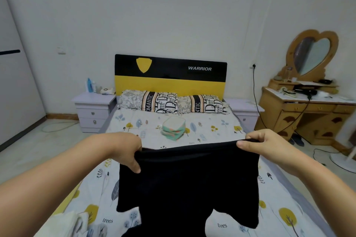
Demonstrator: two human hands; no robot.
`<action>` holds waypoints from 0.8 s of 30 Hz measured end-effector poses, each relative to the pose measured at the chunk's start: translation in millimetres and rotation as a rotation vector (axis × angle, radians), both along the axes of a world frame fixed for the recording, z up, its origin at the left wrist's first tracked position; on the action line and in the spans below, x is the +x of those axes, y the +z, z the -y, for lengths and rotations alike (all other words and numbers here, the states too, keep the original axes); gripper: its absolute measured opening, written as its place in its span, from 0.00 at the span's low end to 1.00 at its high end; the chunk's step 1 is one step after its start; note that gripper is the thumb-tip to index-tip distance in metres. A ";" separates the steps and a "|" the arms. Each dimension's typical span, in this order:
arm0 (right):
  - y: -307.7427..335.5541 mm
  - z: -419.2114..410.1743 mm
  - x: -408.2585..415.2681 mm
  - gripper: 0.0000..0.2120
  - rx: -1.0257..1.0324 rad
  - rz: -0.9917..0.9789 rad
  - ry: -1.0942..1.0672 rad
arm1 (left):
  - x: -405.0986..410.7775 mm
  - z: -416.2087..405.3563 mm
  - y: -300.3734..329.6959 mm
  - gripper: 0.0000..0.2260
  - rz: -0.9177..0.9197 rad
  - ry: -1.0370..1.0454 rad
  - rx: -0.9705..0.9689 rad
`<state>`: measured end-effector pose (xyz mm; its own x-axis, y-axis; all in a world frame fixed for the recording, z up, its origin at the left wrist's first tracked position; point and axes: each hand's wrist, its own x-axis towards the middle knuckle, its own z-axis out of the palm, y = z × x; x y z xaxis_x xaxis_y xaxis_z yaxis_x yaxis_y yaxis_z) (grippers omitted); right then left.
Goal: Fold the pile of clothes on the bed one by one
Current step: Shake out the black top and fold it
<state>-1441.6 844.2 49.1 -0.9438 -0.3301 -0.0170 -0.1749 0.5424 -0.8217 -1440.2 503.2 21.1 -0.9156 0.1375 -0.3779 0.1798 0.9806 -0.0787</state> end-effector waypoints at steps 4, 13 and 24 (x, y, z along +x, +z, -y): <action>-5.4 -2.1 -3.4 0.18 0.048 0.036 -0.034 | -5.8 14.0 1.9 0.14 -0.354 -0.068 0.187; -47.7 6.8 -17.3 0.09 0.453 -0.206 -0.274 | -9.6 14.1 -21.9 0.08 -0.335 0.327 0.995; -50.6 0.3 -17.6 0.10 0.349 -0.193 -0.482 | -9.5 25.1 -33.3 0.11 -0.287 0.422 0.703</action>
<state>-1459.2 843.9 -1.5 -0.9820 0.1282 0.1385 0.0290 0.8278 -0.5603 -1449.7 478.1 -12.2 -0.9896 -0.1201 -0.0793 -0.1438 0.7993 0.5835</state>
